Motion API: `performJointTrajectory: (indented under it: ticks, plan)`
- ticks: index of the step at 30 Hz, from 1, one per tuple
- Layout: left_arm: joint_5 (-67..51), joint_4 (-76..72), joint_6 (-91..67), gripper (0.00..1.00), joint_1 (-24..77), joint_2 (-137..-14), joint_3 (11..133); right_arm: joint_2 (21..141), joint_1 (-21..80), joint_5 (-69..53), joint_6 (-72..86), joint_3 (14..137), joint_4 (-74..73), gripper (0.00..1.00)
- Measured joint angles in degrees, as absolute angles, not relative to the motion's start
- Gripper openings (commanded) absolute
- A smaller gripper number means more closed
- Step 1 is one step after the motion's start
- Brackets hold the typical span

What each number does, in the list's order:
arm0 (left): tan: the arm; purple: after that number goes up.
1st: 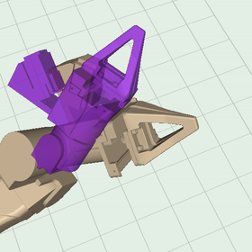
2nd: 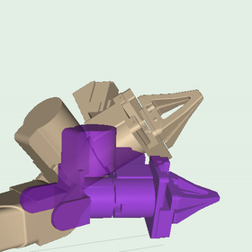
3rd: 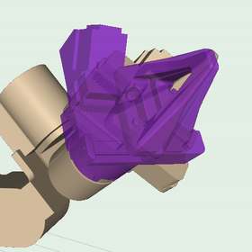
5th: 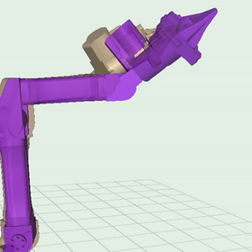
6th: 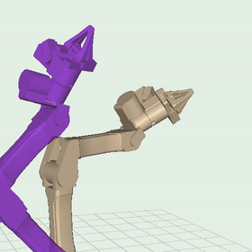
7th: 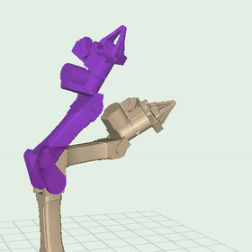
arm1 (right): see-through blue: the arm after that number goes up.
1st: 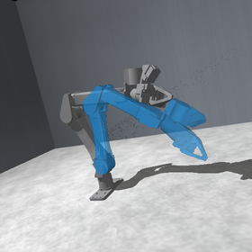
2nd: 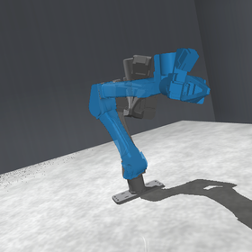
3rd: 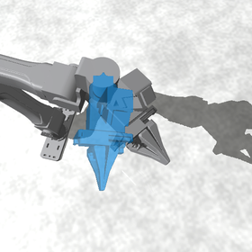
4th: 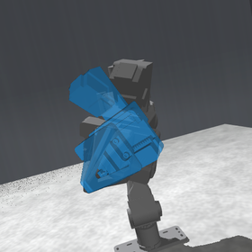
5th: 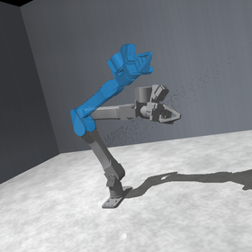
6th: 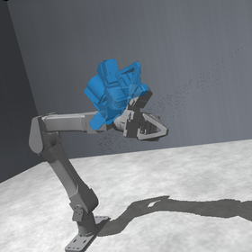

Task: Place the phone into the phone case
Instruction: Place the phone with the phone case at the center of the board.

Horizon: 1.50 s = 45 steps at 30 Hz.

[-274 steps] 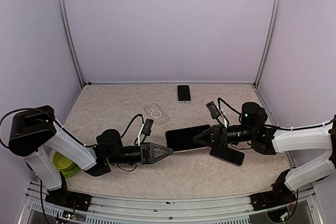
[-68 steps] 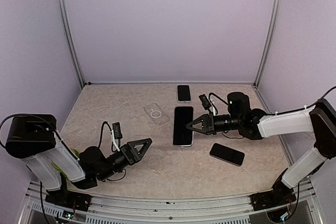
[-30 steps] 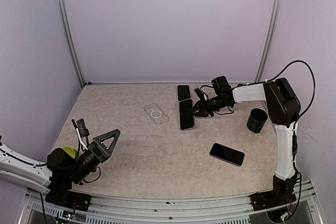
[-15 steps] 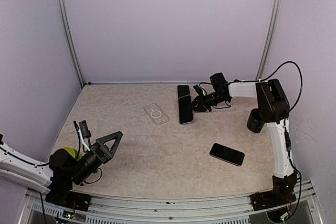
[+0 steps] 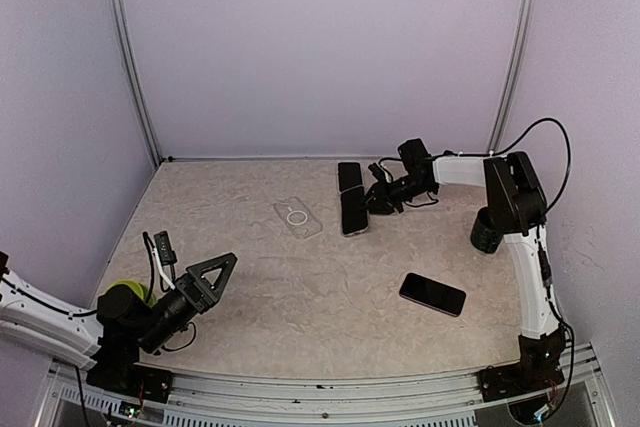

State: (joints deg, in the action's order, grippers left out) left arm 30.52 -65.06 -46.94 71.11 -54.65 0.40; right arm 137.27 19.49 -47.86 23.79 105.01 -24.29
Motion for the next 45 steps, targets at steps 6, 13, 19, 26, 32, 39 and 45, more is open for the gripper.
performJointTrajectory:
  ticks: [6, 13, 19, 26, 32, 39, 45]
  plan:
    - [30.52, -65.08, -47.4, 0.99, 71.31, -55.18, 0.4, 138.19, 19.46, -45.45, 22.85, 106.48, -26.26, 0.27]
    - [30.59, -65.08, -47.53, 0.99, 71.64, -55.18, 0.4, 139.57, 19.2, -43.57, 22.28, 107.74, -27.31, 0.3]
    - [30.87, -65.08, -47.57, 0.99, 71.79, -55.18, 0.4, 139.63, 19.2, -41.93, 22.15, 108.49, -27.64, 0.3]
    - [30.98, -65.08, -47.55, 0.99, 71.79, -55.37, 0.4, 139.26, 19.22, -41.1, 22.09, 107.68, -27.03, 0.31]
    - [31.35, -65.14, -47.55, 0.99, 71.79, -56.18, 0.4, 136.16, 19.77, -39.46, 21.87, 103.04, -26.04, 0.32]
    - [31.55, -65.41, -47.55, 0.99, 71.79, -57.19, 0.4, 134.1, 20.62, -36.8, 21.1, 100.47, -25.91, 0.33]
    - [31.55, -66.11, -47.55, 0.99, 71.85, -57.6, 0.4, 133.99, 20.62, -35.09, 20.38, 100.79, -26.37, 0.36]
